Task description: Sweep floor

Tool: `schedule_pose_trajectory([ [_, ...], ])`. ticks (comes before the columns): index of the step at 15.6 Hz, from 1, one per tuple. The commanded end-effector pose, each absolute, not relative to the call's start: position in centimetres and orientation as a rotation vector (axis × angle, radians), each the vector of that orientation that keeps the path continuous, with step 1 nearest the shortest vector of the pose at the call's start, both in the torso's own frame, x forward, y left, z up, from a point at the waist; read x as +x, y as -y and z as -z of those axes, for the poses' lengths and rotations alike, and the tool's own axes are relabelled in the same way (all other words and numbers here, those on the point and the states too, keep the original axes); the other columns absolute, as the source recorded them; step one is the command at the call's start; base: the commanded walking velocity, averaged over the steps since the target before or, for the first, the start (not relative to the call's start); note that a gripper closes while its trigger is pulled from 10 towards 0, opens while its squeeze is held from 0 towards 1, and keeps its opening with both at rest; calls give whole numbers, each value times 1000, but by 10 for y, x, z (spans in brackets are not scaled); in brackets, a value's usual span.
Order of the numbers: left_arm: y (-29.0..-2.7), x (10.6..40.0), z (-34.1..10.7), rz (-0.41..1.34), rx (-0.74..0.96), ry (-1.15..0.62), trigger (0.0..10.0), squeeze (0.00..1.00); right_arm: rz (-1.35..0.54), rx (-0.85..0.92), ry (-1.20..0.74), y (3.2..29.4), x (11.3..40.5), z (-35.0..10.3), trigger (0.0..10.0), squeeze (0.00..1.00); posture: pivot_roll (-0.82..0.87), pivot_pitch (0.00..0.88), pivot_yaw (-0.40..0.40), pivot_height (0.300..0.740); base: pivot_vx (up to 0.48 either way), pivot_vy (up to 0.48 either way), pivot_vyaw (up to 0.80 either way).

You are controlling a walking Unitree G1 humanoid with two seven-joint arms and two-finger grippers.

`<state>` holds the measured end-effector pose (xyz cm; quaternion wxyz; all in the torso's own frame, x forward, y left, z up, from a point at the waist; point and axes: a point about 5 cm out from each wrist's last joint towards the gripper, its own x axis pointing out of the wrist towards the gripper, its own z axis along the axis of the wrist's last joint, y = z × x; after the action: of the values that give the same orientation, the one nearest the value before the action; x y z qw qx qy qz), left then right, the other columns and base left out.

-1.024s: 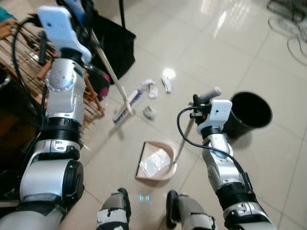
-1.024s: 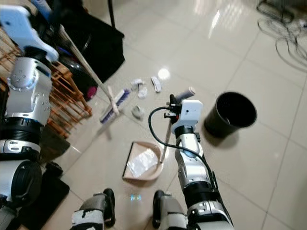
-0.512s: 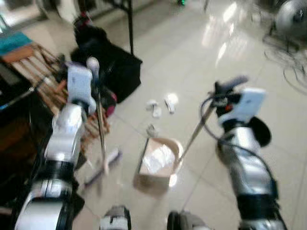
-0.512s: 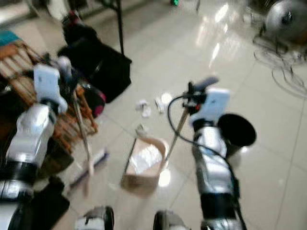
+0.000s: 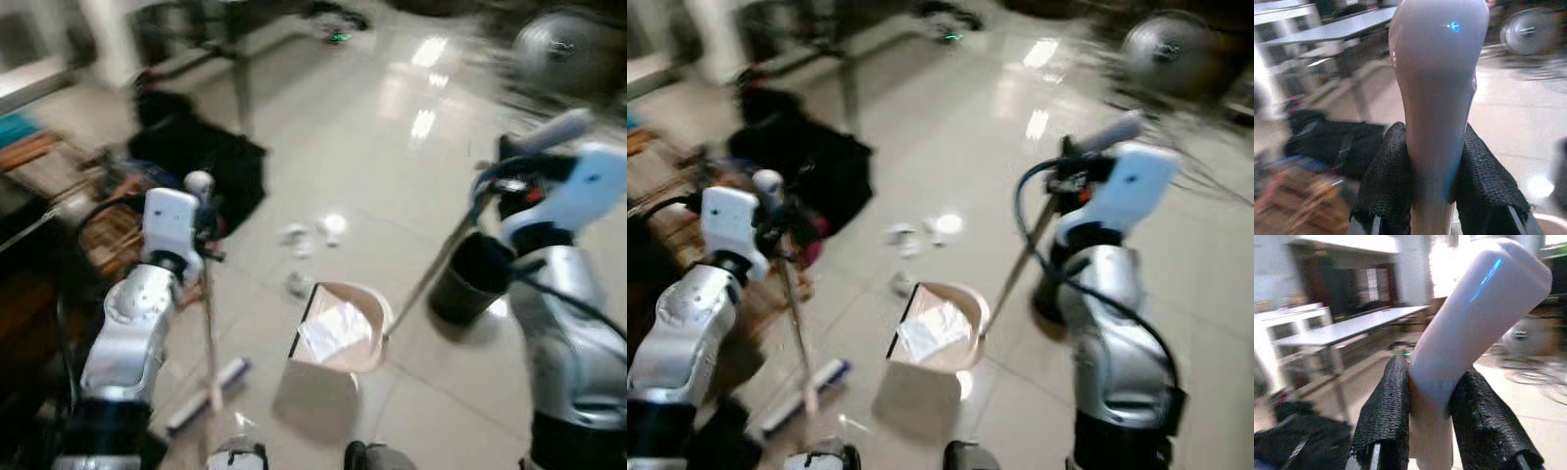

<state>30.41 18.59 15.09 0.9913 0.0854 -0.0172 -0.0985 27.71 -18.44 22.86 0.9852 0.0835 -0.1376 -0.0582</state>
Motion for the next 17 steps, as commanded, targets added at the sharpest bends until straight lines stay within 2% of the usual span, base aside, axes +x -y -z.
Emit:
schedule_pose_trajectory([
  [1,-178,302,-157,234,163,59,10000,0,118,175,312,187,273,-241,10000,0,26,22,-9,740,0,0,-800],
  [9,-174,296,-176,235,199,135,10000,0,142,171,296,202,270,-263,10000,0,32,31,-14,740,0,0,-767],
  [17,-172,295,-175,246,211,122,10000,0,136,160,307,210,270,-275,10000,0,28,39,-11,740,347,0,0],
])
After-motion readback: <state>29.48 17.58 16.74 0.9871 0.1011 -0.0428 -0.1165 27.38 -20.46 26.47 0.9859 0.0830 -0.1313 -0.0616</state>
